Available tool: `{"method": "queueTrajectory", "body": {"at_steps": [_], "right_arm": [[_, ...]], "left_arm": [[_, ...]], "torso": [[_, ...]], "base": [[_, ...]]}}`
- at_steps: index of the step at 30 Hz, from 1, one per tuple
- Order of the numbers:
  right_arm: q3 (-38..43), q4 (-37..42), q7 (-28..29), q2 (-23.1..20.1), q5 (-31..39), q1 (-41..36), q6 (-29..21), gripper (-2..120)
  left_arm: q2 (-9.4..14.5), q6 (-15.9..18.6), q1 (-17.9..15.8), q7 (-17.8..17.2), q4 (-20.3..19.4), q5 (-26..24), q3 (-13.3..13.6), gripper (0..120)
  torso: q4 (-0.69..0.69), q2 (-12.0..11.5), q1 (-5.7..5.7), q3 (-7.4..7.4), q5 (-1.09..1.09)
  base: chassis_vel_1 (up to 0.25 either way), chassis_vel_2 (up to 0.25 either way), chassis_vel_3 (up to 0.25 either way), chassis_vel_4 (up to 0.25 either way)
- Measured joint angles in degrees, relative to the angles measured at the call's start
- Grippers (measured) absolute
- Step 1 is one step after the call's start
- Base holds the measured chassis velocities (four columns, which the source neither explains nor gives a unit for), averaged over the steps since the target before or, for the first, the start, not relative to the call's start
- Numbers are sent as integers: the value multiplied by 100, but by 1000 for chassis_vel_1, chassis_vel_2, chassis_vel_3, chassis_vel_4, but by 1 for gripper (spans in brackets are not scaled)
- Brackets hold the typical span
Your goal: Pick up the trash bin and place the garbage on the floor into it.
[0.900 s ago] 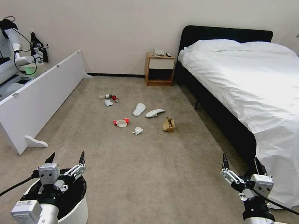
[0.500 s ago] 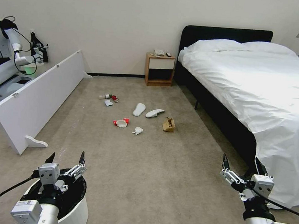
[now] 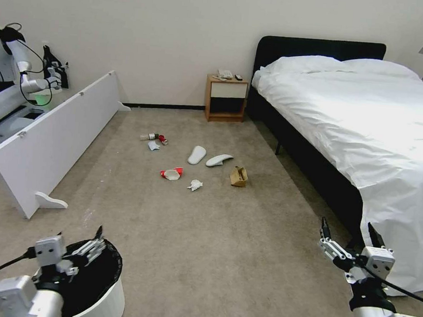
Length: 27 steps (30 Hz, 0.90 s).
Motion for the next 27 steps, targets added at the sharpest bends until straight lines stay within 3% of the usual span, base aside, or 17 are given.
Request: {"method": "queueTrajectory", "body": {"at_steps": [2, 3, 5, 8, 13, 19, 21, 27], "right_arm": [[34, -14, 7, -16, 40, 16, 0, 100], [34, -14, 7, -16, 40, 16, 0, 100], [56, -36, 18, -30, 78, 38, 0, 100], [59, -43, 24, -35, 87, 44, 1, 100], [62, -82, 39, -44, 113, 85, 0, 100], [47, -122, 42, -38, 112, 99, 1, 100], [6, -141, 44, -4, 100, 122, 8, 100], [-33, -148, 48, 28, 75, 120, 37, 100]], "left_arm": [[139, 371, -56, -121, -12, -488, -377, 100], [139, 371, -56, -121, -12, -488, -377, 100], [311, 620, -72, -218, -19, -887, -714, 100], [371, 657, -62, -236, -12, -992, -815, 100], [641, 695, 78, -495, 112, -1451, -1204, 100], [757, 690, 170, -522, 122, -1522, -1447, 100], [945, 672, 245, -545, 314, -1640, -1686, 100], [1137, 660, 339, -548, 775, -1701, -1817, 100]], "torso": [[0, 0, 0, 0, -1], [0, 0, 0, 0, -1], [0, 0, 0, 0, -2], [-1, 0, 0, 0, 0], [0, 0, 0, 0, -1], [0, 0, 0, 0, 0], [0, 0, 0, 0, 0], [0, 0, 0, 0, 0]], "base": [[0, 0, 0, 0], [0, 0, 0, 0], [0, 0, 0, 0], [0, 0, 0, 0], [0, 0, 0, 0], [0, 0, 0, 0], [0, 0, 0, 0], [0, 0, 0, 0]]}}
